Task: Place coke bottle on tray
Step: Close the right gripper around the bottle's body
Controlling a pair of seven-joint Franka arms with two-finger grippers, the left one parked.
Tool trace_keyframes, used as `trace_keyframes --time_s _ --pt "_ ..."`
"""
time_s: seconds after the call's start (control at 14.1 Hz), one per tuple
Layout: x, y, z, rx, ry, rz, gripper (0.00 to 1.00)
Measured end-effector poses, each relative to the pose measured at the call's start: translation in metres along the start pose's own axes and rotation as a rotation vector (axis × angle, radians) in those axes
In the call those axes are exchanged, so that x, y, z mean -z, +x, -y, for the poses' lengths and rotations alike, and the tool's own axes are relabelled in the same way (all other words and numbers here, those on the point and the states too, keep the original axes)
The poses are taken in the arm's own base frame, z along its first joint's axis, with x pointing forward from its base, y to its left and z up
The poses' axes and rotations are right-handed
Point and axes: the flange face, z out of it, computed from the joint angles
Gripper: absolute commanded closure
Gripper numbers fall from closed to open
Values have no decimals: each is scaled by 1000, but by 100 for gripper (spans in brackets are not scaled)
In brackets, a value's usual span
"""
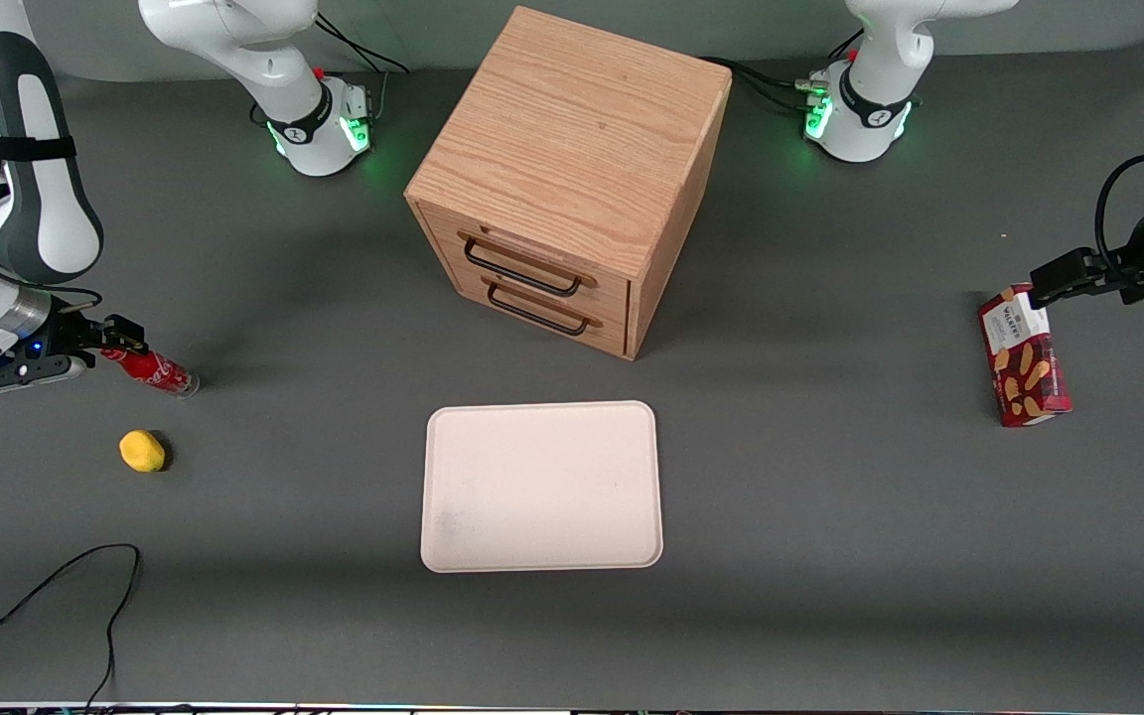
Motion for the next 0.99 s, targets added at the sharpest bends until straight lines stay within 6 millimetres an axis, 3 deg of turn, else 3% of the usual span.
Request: trace_keyframes --time_s 0.14,0.28,0.5,0.71,0.85,0.99 --pt "0 0 0 1 0 0 69" --pt "0 0 0 1 1 1 83" --pt "0 0 1 1 2 1 94" --pt "6 7 5 14 11 11 97" --pt "34 26 13 39 41 45 97" --pt "82 53 23 71 52 47 98"
